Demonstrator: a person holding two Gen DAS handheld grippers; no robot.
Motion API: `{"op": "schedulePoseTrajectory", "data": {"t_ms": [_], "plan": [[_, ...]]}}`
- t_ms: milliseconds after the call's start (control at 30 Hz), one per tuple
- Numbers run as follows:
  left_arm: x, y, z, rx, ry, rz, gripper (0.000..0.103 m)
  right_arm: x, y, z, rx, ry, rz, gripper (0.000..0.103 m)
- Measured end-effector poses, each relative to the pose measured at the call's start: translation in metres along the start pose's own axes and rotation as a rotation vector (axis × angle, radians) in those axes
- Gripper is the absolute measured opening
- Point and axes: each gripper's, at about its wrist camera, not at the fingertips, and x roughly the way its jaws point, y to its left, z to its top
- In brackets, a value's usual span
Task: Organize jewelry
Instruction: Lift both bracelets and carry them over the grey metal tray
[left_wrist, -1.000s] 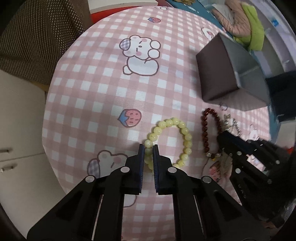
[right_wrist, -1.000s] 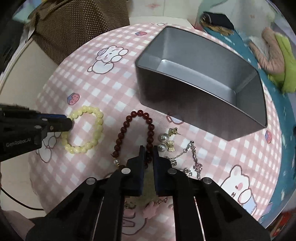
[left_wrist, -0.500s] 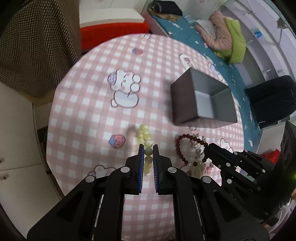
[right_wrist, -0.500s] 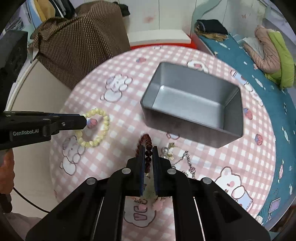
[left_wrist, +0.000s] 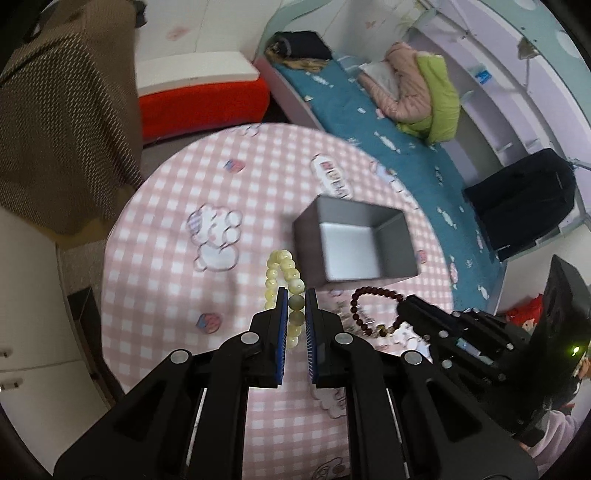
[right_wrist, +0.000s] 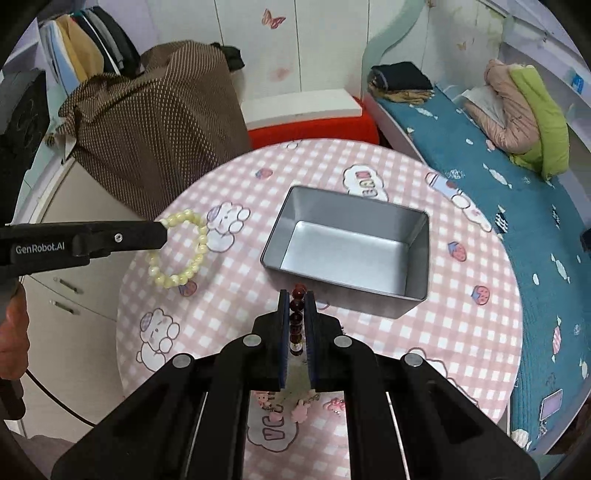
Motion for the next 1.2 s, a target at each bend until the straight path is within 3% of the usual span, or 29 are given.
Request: {"op": "schedulePoseTrajectory", "data": {"t_ms": [300, 600, 900, 1200], "plan": [[0.006, -0.048, 0.022, 0.103, -0.016, -0.054, 0.009, -0.028, -0.023, 0.013, 0.064, -0.101, 0.013, 0.007], [0.054, -0.088, 0.039, 0.215, 0.014, -0.051, 0.009, -0.031, -0.054, 0.02, 0.132, -0.17, -0.011, 0.007], [0.109, -0.084, 0.048, 0.19, 0.066, -0.029, 0.009, -0.013, -0.075, 0.023, 0.186, -0.166, -0.018, 0.007], [0.141, -0.067, 0.046, 0.155, 0.108, 0.049, 0.009, 0.005, -0.081, 0.026, 0.201, -0.138, -0.009, 0.007]]}}
